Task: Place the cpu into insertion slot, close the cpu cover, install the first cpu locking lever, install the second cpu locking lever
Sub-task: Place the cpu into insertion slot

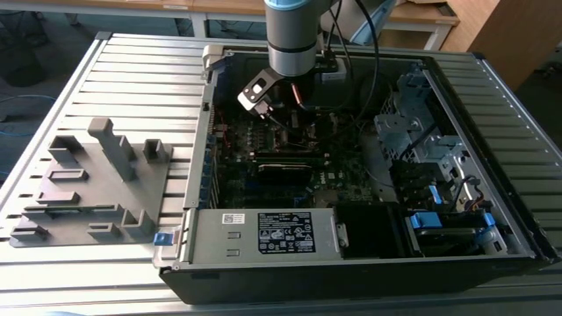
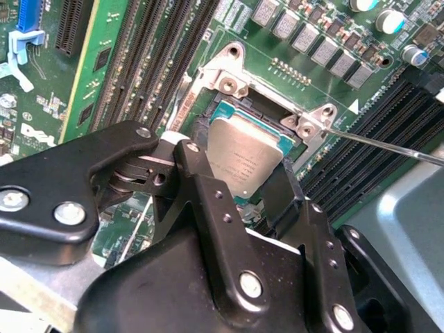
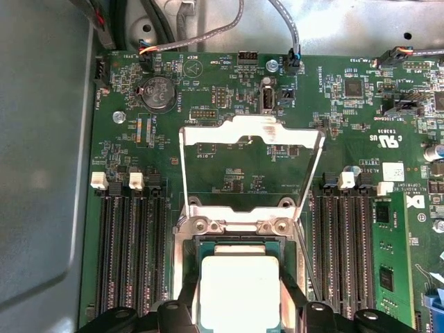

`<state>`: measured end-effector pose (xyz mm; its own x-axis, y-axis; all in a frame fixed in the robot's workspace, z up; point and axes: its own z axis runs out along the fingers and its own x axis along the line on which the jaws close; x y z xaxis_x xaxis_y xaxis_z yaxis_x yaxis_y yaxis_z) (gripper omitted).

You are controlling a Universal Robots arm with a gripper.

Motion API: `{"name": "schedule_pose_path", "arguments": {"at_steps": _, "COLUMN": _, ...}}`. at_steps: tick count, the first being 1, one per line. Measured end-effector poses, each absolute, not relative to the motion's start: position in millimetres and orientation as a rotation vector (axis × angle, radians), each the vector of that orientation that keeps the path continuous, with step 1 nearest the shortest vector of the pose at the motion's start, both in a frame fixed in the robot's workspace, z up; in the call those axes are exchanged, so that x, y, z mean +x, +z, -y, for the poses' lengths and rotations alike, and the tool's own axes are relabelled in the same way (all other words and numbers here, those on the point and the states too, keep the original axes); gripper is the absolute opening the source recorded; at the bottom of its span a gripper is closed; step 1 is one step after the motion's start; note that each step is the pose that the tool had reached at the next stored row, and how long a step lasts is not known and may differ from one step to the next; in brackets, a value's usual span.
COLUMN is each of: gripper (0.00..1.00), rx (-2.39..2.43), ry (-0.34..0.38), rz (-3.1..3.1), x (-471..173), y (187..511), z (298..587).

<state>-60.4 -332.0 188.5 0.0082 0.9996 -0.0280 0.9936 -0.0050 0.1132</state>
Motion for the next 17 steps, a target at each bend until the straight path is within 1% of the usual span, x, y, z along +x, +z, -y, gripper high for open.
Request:
{"name": "schedule_pose_path", "arguments": {"at_steps": 2, "gripper": 0.55, "rx": 2.157, "ry": 0.094, "rz": -2.143, "x": -60, "y": 188, "z": 332}}
{"name": "schedule_pose_path", "arguments": {"at_steps": 3, "gripper": 0.6, "rx": 2.157, "ry": 0.094, "rz": -2.143, "x": -60, "y": 188, "z": 332}}
{"name": "schedule_pose_path", "arguments": {"at_steps": 8, "gripper": 0.6, "rx": 2.157, "ry": 0.094, "rz": -2.143, "x": -60, "y": 190, "z": 332}}
{"name": "schedule_pose_path", "arguments": {"at_steps": 17, "gripper": 0.6, "rx": 2.157, "ry": 0.093, "rz": -2.142, "x": -60, "y": 206, "z": 332}}
